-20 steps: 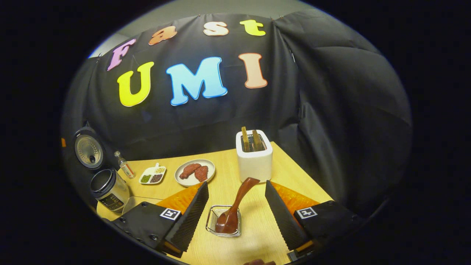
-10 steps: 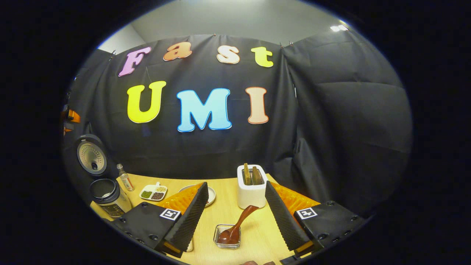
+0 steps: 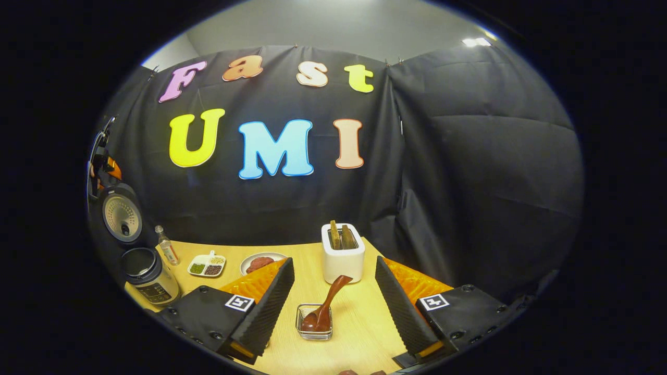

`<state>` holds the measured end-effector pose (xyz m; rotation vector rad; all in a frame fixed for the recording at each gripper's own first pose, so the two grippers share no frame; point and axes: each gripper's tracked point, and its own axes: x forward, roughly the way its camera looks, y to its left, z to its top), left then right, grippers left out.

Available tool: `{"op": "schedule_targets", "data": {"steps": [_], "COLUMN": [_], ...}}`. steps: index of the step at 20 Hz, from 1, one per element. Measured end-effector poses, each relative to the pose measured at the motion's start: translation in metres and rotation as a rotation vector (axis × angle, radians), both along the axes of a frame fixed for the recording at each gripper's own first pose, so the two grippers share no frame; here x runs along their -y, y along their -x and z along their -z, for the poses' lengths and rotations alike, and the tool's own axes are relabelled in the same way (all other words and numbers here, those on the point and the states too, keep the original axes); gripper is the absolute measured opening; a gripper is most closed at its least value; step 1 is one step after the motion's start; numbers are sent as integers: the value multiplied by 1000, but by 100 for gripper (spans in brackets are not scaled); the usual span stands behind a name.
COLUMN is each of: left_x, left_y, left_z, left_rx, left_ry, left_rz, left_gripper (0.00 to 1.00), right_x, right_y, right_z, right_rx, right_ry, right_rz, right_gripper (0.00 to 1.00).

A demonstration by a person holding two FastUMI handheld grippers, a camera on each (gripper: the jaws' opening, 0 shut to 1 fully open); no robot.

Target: Close the left gripper, press the button to open the rice cooker; take a wooden spoon from the chopstick holder with the right hand, scoop a spoonful of rice and pour it into the rice cooker, then put the wooden spoon back into the chopstick holder.

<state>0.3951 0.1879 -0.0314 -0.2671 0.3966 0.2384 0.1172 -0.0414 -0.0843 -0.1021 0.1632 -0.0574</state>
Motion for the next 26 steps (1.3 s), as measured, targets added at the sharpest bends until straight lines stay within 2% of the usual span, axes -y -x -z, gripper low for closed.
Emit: {"op": "schedule_targets", "data": {"steps": [5,6,13,14,16,20,21,24,25,26], "left_x": [15,21,65,72,82,96,100,111,113,118], "left_y": [11,17,55,63,75,89,92,98,100,101], "left_z": [24,26,60,69,86,119,126,147,151,167], "left_rx": [-109,-121,-229,-250,-291,-347,-368,-417,-432,-457], "left_ry": [28,38,106,120,147,95,86,45,29,14], "left_rz": [3,6,77,93,107,143,152,179,188,199], "left_gripper": [97,98,98,98,98,98,98,99,99,99], "right_x": [8,7,-1,-2,-2,3,3,6,7,7], "right_y": [-1,-3,-14,-14,-15,-19,-20,-24,-24,-25], "right_z": [6,10,27,30,29,29,33,39,41,42], "right_rx": [-20,-27,-81,-90,-79,-68,-80,-107,-110,-112], "right_ry": [-10,-16,7,13,20,32,33,19,16,14], "right_rz": [-9,-19,-116,-128,-142,-146,-149,-152,-150,-150], "right_gripper": [94,99,99,95,99,99,94,94,99,99]}}
